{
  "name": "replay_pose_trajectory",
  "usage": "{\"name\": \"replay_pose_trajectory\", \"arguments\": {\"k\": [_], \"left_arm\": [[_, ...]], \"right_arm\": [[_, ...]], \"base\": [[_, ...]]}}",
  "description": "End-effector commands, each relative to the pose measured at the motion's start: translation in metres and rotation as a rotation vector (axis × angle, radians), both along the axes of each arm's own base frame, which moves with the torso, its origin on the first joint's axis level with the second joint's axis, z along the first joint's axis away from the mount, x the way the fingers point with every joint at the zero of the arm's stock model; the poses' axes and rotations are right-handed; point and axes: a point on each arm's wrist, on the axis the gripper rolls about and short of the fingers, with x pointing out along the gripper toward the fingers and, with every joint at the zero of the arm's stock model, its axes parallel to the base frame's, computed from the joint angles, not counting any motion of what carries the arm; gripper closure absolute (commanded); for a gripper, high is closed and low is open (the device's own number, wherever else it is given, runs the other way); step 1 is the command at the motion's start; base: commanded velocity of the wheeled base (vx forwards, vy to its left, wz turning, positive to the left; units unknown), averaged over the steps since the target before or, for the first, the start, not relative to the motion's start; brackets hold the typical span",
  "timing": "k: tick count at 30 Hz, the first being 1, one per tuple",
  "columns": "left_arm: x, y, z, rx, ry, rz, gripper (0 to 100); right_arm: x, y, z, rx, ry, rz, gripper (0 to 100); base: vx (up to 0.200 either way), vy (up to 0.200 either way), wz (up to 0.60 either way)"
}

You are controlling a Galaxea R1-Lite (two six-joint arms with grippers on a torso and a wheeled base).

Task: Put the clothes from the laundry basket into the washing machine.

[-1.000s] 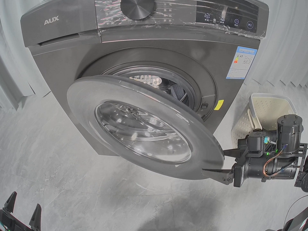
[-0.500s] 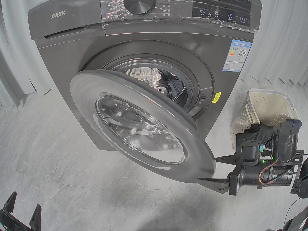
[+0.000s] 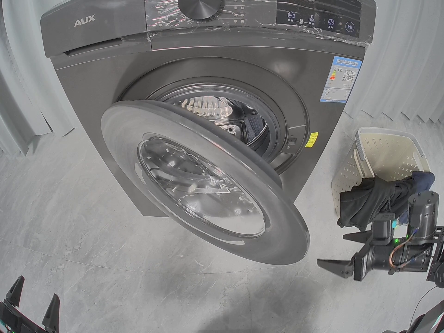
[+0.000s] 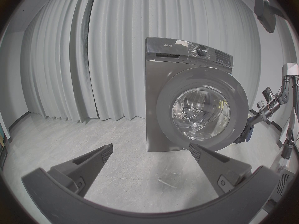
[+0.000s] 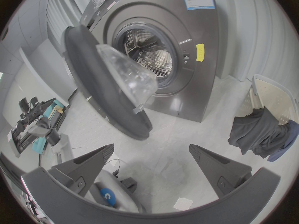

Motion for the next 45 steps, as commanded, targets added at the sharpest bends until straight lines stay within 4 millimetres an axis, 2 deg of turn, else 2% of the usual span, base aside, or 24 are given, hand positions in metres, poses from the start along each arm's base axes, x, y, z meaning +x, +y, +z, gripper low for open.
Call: {"name": "replay_pose_trajectory", "arguments": {"k": [1, 5, 9, 15, 17, 21, 26, 29, 35, 42, 45], "left_arm": [[0.000, 0.000, -0.005, 0.000, 0.004, 0.000, 0], [0.000, 0.000, -0.005, 0.000, 0.004, 0.000, 0], [0.000, 0.000, -0.005, 0.000, 0.004, 0.000, 0], [0.000, 0.000, -0.005, 0.000, 0.004, 0.000, 0], [0.000, 0.000, -0.005, 0.000, 0.004, 0.000, 0], [0.000, 0.000, -0.005, 0.000, 0.004, 0.000, 0], [0.000, 0.000, -0.005, 0.000, 0.004, 0.000, 0], [0.000, 0.000, -0.005, 0.000, 0.004, 0.000, 0], [0.000, 0.000, -0.005, 0.000, 0.004, 0.000, 0], [0.000, 0.000, -0.005, 0.000, 0.004, 0.000, 0], [0.000, 0.000, -0.005, 0.000, 0.004, 0.000, 0]], "right_arm": [[0.036, -0.004, 0.007, -0.005, -0.029, -0.108, 0], [0.053, 0.004, 0.013, 0.001, -0.048, -0.134, 0], [0.060, 0.016, 0.014, 0.008, -0.049, -0.107, 0], [0.050, 0.034, 0.012, 0.007, -0.039, -0.023, 0], [0.040, 0.043, 0.008, 0.004, -0.024, 0.032, 0], [0.031, 0.045, 0.008, 0.005, -0.022, 0.058, 0], [0.033, 0.044, 0.012, 0.014, -0.037, 0.050, 0], [0.035, 0.045, 0.012, 0.017, -0.037, 0.049, 0], [0.045, 0.057, 0.008, 0.014, -0.023, 0.061, 0], [0.051, 0.087, 0.000, 0.063, -0.023, 0.115, 0], [0.051, 0.093, -0.005, 0.070, -0.017, 0.131, 0]], "base": [[0.000, 0.000, 0.00], [0.000, 0.000, 0.00], [0.000, 0.000, 0.00], [0.000, 0.000, 0.00], [0.000, 0.000, 0.00], [0.000, 0.000, 0.00], [0.000, 0.000, 0.00], [-0.200, 0.000, 0.00], [-0.100, 0.000, 0.00], [0.000, 0.000, 0.00], [0.000, 0.000, 0.00]]}}
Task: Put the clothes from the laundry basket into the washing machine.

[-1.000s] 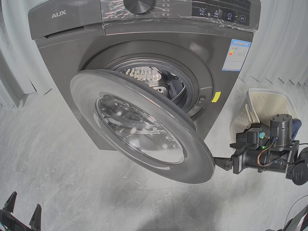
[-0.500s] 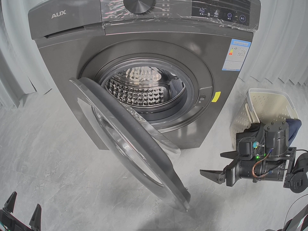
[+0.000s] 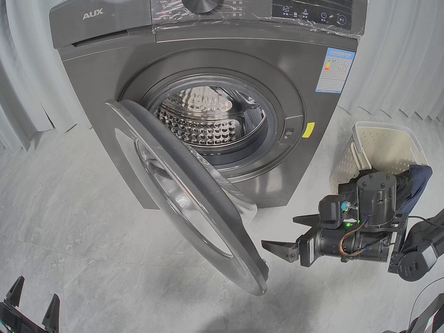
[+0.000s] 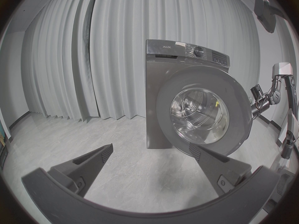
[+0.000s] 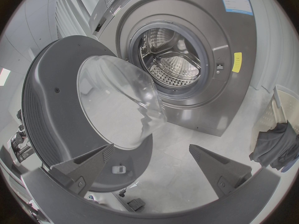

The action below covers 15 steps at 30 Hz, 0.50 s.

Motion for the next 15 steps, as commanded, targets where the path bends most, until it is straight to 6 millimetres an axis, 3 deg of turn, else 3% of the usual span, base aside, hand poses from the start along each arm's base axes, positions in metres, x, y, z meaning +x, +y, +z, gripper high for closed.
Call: {"name": "replay_pose_trajectory", "arguments": {"k": [1, 11, 15], "left_arm": [[0.000, 0.000, -0.005, -0.001, 0.004, 0.000, 0], [0.000, 0.000, -0.005, -0.001, 0.004, 0.000, 0], [0.000, 0.000, -0.005, -0.001, 0.004, 0.000, 0]], "right_arm": [[0.001, 0.014, -0.014, -0.016, 0.033, 0.038, 0], [-0.012, 0.027, -0.012, 0.031, 0.041, 0.119, 0], [-0.005, 0.026, -0.009, 0.044, 0.033, 0.082, 0]], "base": [[0.000, 0.000, 0.00], [0.000, 0.000, 0.00], [0.000, 0.000, 0.00]]}}
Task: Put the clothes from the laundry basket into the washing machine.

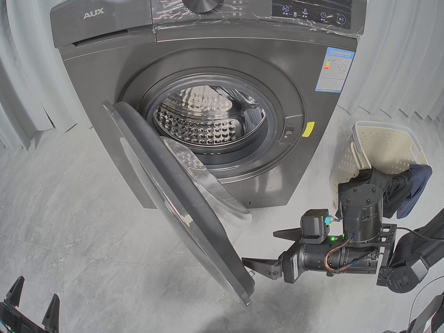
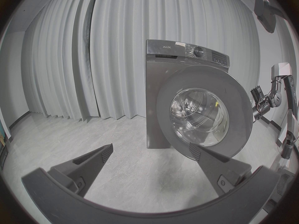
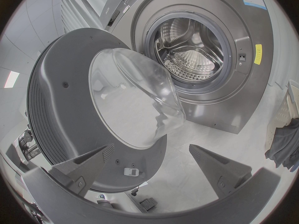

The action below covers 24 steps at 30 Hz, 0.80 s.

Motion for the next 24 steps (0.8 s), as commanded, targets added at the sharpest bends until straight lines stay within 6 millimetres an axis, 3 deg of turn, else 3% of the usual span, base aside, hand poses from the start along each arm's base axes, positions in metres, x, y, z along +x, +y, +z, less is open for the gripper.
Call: {"name": "replay_pose_trajectory", "arguments": {"k": [1, 8, 12, 17, 24], "left_arm": [[0.000, 0.000, -0.005, 0.000, 0.004, 0.000, 0], [0.000, 0.000, -0.005, 0.000, 0.004, 0.000, 0], [0.000, 0.000, -0.005, 0.000, 0.004, 0.000, 0], [0.000, 0.000, -0.005, 0.000, 0.004, 0.000, 0], [0.000, 0.000, -0.005, 0.000, 0.004, 0.000, 0]], "right_arm": [[0.012, -0.002, 0.004, 0.011, -0.020, -0.055, 0], [0.071, -0.010, 0.010, 0.014, -0.091, -0.295, 0], [0.091, -0.014, -0.003, -0.007, -0.075, -0.346, 0], [0.098, -0.008, -0.013, -0.012, -0.073, -0.350, 0], [0.093, 0.004, -0.017, -0.004, -0.076, -0.307, 0]], "base": [[0.000, 0.000, 0.00], [0.000, 0.000, 0.00], [0.000, 0.000, 0.00], [0.000, 0.000, 0.00], [0.000, 0.000, 0.00]]}}
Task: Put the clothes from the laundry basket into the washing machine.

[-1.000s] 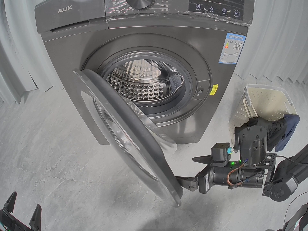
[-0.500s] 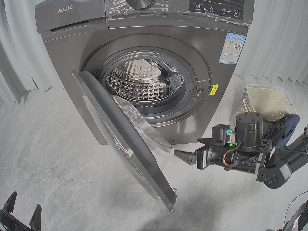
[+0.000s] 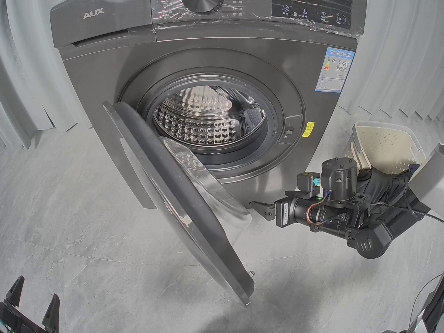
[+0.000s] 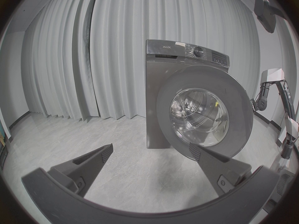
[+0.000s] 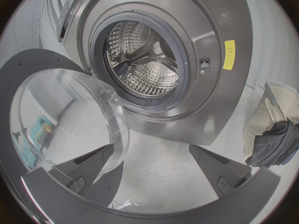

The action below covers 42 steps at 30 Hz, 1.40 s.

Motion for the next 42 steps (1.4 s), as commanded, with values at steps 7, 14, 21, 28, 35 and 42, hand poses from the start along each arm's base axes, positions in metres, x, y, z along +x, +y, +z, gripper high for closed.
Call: {"name": "replay_pose_trajectory", "arguments": {"k": [7, 14, 21, 28, 35, 42], "left_arm": [[0.000, 0.000, -0.005, 0.000, 0.004, 0.000, 0], [0.000, 0.000, -0.005, 0.000, 0.004, 0.000, 0], [0.000, 0.000, -0.005, 0.000, 0.004, 0.000, 0], [0.000, 0.000, -0.005, 0.000, 0.004, 0.000, 0], [0.000, 0.000, -0.005, 0.000, 0.004, 0.000, 0], [0.000, 0.000, -0.005, 0.000, 0.004, 0.000, 0]], "right_arm": [[-0.022, 0.026, -0.008, 0.001, 0.029, 0.095, 0], [-0.026, 0.033, 0.000, 0.050, 0.002, 0.116, 0], [-0.010, 0.043, -0.017, 0.031, 0.018, 0.101, 0], [-0.014, 0.054, -0.022, 0.024, 0.023, 0.141, 0], [-0.019, 0.075, -0.025, 0.058, -0.010, 0.194, 0], [-0.009, 0.081, -0.015, 0.088, -0.047, 0.188, 0]], "base": [[0.000, 0.000, 0.00], [0.000, 0.000, 0.00], [-0.086, 0.000, 0.00], [0.000, 0.000, 0.00], [0.000, 0.000, 0.00], [0.000, 0.000, 0.00]]}}
